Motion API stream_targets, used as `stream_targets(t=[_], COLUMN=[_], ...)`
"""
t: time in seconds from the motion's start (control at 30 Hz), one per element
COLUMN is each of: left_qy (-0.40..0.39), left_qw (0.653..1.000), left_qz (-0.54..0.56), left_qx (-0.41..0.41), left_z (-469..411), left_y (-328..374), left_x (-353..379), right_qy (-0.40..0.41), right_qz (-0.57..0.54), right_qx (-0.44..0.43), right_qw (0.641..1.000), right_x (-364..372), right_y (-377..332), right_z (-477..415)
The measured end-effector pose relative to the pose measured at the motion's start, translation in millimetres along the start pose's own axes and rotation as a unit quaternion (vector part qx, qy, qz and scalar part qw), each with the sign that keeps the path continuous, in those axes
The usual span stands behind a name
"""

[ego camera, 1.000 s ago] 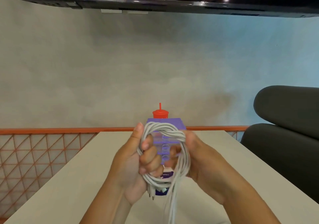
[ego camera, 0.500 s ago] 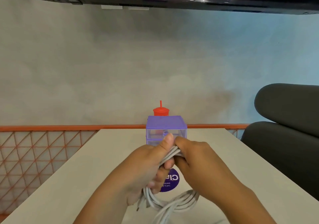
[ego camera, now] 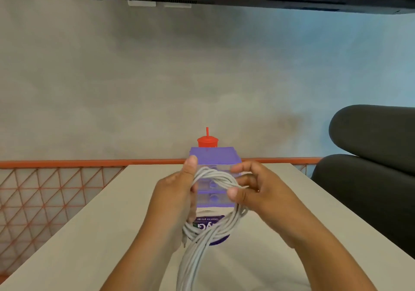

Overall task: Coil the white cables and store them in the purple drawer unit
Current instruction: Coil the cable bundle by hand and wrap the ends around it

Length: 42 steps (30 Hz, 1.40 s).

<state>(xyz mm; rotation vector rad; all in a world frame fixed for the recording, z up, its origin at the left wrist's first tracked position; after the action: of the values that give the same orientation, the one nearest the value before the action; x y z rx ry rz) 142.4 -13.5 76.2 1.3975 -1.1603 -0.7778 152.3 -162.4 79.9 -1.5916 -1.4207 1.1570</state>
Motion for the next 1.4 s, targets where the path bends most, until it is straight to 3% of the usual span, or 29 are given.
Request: stream_targets(t=[0.07, 0.13, 0.23, 0.3, 0.37, 0.4, 0.47, 0.53, 0.63, 0.7, 0.73, 0.77, 0.83, 0.97, 1.07, 1.13, 1.2, 1.27, 1.33, 1.4], left_qy=[0.019, 0.010, -0.008, -0.019, -0.033, -0.046, -0.077, -0.100, -0.089, -0.051, -0.034, -0.021, -0.001, 0.021, 0.017, -0.007, -0.027, -0.036, -0.038, -0.038], left_qw=[0.998, 0.997, 0.998, 0.998, 0.995, 0.993, 0.987, 0.982, 0.983, 0.989, 0.991, 0.990, 0.987, 0.986, 0.984, 0.979, 0.969, 0.961, 0.962, 0.964], left_qz=[0.043, 0.056, 0.052, 0.060, 0.088, 0.105, 0.138, 0.163, 0.160, 0.135, 0.129, 0.134, 0.160, 0.159, 0.172, 0.202, 0.243, 0.271, 0.268, 0.262], left_qx=[-0.032, -0.043, -0.036, -0.024, -0.014, -0.008, 0.002, 0.001, -0.002, 0.014, 0.023, 0.028, 0.026, 0.043, 0.049, 0.040, 0.034, 0.031, 0.038, 0.037], left_z=[-3.9, -2.7, 0.5, 1.6, 4.0, 5.7, 9.9, 14.5, 13.7, 7.7, 4.9, 2.6, 0.7, 1.9, 5.0, 5.6, 2.9, -1.6, -5.6, -7.0], left_y=[-3.9, -6.0, -5.7, -1.9, 2.9, 5.9, 11.0, 12.8, 12.1, 11.4, 11.2, 10.7, 9.7, 10.1, 9.6, 10.2, 13.9, 17.0, 18.7, 18.1], left_x=[-5.0, -2.6, 1.1, 2.4, 4.4, 6.3, 11.2, 15.0, 12.3, 3.5, -0.1, -2.5, -4.7, -5.9, -3.7, -0.1, -1.8, -8.4, -14.4, -16.4], right_qy=[0.066, 0.072, 0.123, 0.118, 0.045, -0.018, -0.153, -0.256, -0.227, -0.186, -0.139, -0.093, -0.013, 0.095, 0.161, 0.135, 0.043, -0.053, -0.120, -0.162], right_qz=[0.103, 0.219, 0.236, 0.130, -0.064, -0.193, -0.412, -0.513, -0.492, -0.536, -0.508, -0.424, -0.195, 0.050, 0.109, 0.009, -0.167, -0.341, -0.478, -0.538], right_qx=[-0.075, -0.141, -0.183, -0.139, -0.038, 0.015, 0.074, 0.069, 0.062, 0.098, 0.098, 0.084, 0.053, -0.016, -0.089, -0.060, 0.008, 0.064, 0.106, 0.135], right_qw=[0.990, 0.963, 0.946, 0.975, 0.996, 0.981, 0.895, 0.816, 0.838, 0.817, 0.845, 0.897, 0.979, 0.994, 0.977, 0.989, 0.985, 0.936, 0.864, 0.816], right_x=[1.6, 21.7, 28.8, 22.3, 24.4, 31.9, 50.8, 63.1, 55.2, 51.2, 43.4, 34.6, 24.5, 26.7, 23.2, 20.3, 30.2, 46.2, 61.1, 69.4], right_y=[-17.8, -23.9, -23.1, -17.8, -7.4, -3.0, -4.4, -12.6, -15.0, -9.5, -6.5, -3.3, 2.6, 0.3, -10.2, -6.9, -5.7, -7.1, -4.4, -1.8], right_z=[5.5, 14.7, 17.5, 11.2, 8.2, 9.4, 17.2, 25.9, 22.0, 15.0, 11.9, 9.7, 5.8, 10.5, 13.6, 10.6, 11.6, 16.9, 19.8, 18.7])
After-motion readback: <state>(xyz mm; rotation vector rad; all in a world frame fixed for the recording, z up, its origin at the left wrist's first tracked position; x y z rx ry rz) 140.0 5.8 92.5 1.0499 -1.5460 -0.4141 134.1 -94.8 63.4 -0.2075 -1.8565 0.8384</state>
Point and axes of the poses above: each hand's wrist, its own z-axis away from the middle knuckle, its own x-axis out of the palm, y = z × x, the point moved 8 cm from there along -z, towards the middle knuckle, and after that the axes turned 9 degrees about y, right-handed, at the moved point
